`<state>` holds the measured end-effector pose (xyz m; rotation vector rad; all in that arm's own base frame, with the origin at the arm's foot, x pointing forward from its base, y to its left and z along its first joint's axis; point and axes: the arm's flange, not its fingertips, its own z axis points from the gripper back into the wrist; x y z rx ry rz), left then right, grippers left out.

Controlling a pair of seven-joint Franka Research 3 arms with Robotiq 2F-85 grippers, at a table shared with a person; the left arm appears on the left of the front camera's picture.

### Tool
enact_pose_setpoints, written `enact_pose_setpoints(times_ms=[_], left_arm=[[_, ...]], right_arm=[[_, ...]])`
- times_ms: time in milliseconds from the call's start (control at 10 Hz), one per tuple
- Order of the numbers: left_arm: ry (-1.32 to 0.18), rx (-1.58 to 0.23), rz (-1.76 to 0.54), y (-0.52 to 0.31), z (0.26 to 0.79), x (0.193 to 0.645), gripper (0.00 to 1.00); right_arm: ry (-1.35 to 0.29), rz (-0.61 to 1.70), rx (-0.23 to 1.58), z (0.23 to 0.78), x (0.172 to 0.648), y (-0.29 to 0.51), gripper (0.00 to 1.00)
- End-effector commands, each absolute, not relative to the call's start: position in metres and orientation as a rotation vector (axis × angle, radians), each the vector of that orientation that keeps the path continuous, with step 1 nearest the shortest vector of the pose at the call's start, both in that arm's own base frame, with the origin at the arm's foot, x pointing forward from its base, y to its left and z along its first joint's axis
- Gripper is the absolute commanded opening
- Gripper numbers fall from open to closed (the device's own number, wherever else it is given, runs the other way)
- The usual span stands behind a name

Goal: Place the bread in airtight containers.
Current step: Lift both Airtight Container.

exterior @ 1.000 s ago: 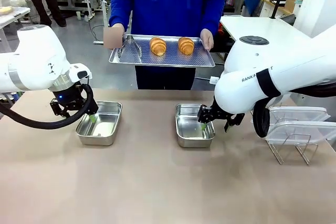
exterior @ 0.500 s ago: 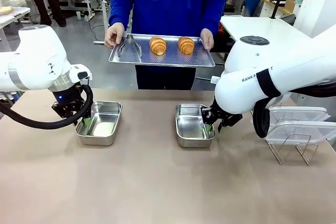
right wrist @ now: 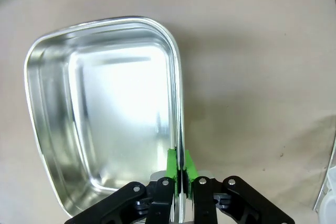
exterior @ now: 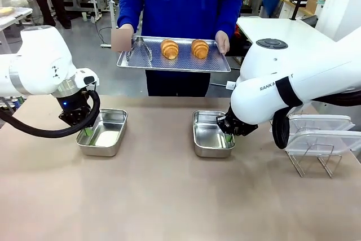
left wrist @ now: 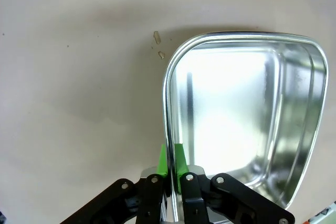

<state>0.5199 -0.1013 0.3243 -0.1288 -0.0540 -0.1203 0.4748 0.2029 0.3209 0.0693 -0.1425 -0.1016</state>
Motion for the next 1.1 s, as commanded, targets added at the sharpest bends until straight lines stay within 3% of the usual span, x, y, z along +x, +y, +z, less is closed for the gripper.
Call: enact_pose_setpoints(times_ms=[0,300,600,1000], left_arm=[[-0.05,-0.105,-0.105,-0.102,0.329,0.521,0.0],[-0.115,-0.159,-0.08,-0.096,0.357,0.525,0.0],[-0.197,-0.204,-0.048,-0.092,0.421,0.522,0.0],[-0.183,-0.205,-0.037,-0.102,0.451,0.516,0.0]], right_arm=[[-0.171,-0.136,0.036,0.321,0.48,0.211,0.0],[-0.18,-0.131,0.017,0.349,0.479,0.205,0.0],[-0.195,-0.085,0.002,0.41,0.478,0.187,0.0],[-0.21,-0.019,0.012,0.461,0.471,0.169,0.0]])
